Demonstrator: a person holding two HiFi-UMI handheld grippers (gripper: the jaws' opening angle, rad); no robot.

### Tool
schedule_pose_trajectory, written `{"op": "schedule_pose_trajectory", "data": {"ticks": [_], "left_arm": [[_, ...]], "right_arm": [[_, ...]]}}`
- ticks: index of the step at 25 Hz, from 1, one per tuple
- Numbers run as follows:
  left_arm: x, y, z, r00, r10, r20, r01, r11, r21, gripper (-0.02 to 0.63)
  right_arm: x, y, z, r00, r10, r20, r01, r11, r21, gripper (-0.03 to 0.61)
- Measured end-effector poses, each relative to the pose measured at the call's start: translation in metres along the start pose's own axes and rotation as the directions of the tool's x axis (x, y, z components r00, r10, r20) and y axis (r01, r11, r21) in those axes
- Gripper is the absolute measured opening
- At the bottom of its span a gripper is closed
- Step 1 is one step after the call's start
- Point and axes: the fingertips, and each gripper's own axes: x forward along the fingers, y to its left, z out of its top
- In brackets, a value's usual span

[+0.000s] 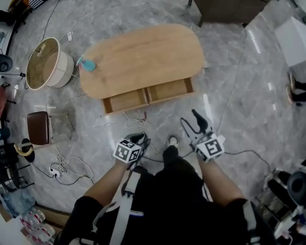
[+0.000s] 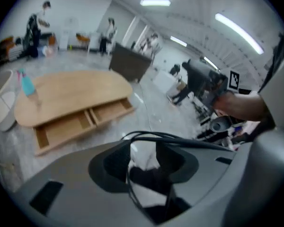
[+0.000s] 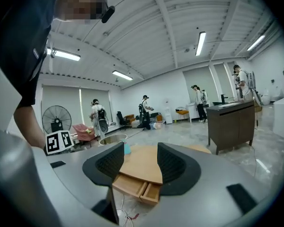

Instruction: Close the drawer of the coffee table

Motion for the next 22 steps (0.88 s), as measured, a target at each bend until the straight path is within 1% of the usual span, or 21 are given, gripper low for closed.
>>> {"op": "schedule_pose_trajectory", "data": {"ticks": [1, 2, 3, 4, 5, 6, 7, 8, 9, 10, 11, 12, 13, 15, 17, 19, 21, 22], "left_arm": [[-0.005, -0.005, -0.031, 0.990, -0.059, -0.129, 0.054, 0.997, -0.048, 0.172], [-0.018, -0.006, -0.056, 0.972, -0.089, -0.218, 0.072, 0.994, -0.084, 0.172], [-0.036, -0.001, -0.074, 0.960, -0.071, -0.272, 0.049, 0.995, -0.089, 0.172], [-0.055, 0.010, -0.083, 0.956, -0.003, -0.293, -0.014, 0.998, -0.054, 0.170], [-0.074, 0.025, -0.081, 0.958, 0.103, -0.266, -0.103, 0.995, 0.015, 0.163], [-0.092, 0.040, -0.065, 0.962, 0.216, -0.166, -0.204, 0.975, 0.088, 0.153], [-0.106, 0.050, -0.037, 0.955, 0.298, 0.004, -0.296, 0.946, 0.135, 0.153], [-0.115, 0.054, -0.006, 0.922, 0.329, 0.206, -0.361, 0.921, 0.145, 0.153], [-0.121, 0.053, 0.022, 0.864, 0.320, 0.388, -0.398, 0.907, 0.139, 0.153], [-0.121, 0.049, 0.042, 0.801, 0.299, 0.519, -0.421, 0.897, 0.134, 0.153], [-0.117, 0.046, 0.056, 0.747, 0.282, 0.601, -0.443, 0.886, 0.134, 0.153], [-0.109, 0.043, 0.066, 0.710, 0.272, 0.650, -0.459, 0.878, 0.135, 0.153], [-0.098, 0.040, 0.075, 0.685, 0.262, 0.680, -0.464, 0.876, 0.130, 0.153], [-0.078, 0.032, 0.091, 0.648, 0.239, 0.723, -0.446, 0.889, 0.106, 0.153], [-0.059, 0.028, 0.102, 0.625, 0.223, 0.748, -0.430, 0.898, 0.092, 0.153], [-0.038, 0.029, 0.107, 0.615, 0.216, 0.758, -0.431, 0.898, 0.094, 0.153], [-0.017, 0.035, 0.113, 0.605, 0.219, 0.765, -0.436, 0.895, 0.089, 0.153], [-0.006, 0.040, 0.118, 0.596, 0.225, 0.771, -0.438, 0.896, 0.077, 0.153]], "right_arm": [[-0.004, -0.005, -0.003, 1.000, 0.007, -0.014, -0.007, 1.000, -0.008, 0.196], [-0.008, -0.008, -0.003, 1.000, 0.011, -0.021, -0.011, 1.000, -0.010, 0.196], [-0.012, -0.009, -0.002, 1.000, 0.015, -0.023, -0.015, 1.000, -0.005, 0.196], [-0.015, -0.010, 0.000, 1.000, 0.017, -0.022, -0.017, 1.000, 0.004, 0.196], [-0.018, -0.010, 0.001, 1.000, 0.012, -0.024, -0.012, 1.000, 0.009, 0.196], [-0.020, -0.012, -0.001, 1.000, 0.003, -0.029, -0.003, 1.000, 0.006, 0.196], [-0.021, -0.013, -0.006, 0.999, -0.009, -0.033, 0.009, 1.000, -0.005, 0.196], [-0.022, -0.015, -0.010, 0.999, -0.027, -0.031, 0.026, 0.999, -0.018, 0.196], [-0.023, -0.017, -0.013, 0.998, -0.052, -0.024, 0.051, 0.998, -0.029, 0.196], [-0.023, -0.016, -0.017, 0.997, -0.080, -0.015, 0.079, 0.996, -0.029, 0.196], [-0.022, -0.013, -0.021, 0.995, -0.103, -0.004, 0.103, 0.994, -0.022, 0.196], [-0.020, -0.009, -0.024, 0.993, -0.118, 0.008, 0.118, 0.993, -0.018, 0.196], [-0.016, -0.003, -0.028, 0.992, -0.127, 0.018, 0.128, 0.992, -0.017, 0.196], [-0.009, 0.008, -0.037, 0.990, -0.139, 0.032, 0.140, 0.990, -0.004, 0.196], [0.000, 0.012, -0.050, 0.987, -0.152, 0.045, 0.151, 0.988, 0.027, 0.196], [0.013, 0.009, -0.066, 0.988, -0.144, 0.051, 0.142, 0.989, 0.045, 0.196], [0.027, 0.001, -0.082, 0.991, -0.121, 0.059, 0.119, 0.992, 0.033, 0.196], [0.034, -0.006, -0.091, 0.992, -0.110, 0.057, 0.109, 0.994, 0.023, 0.196]]}}
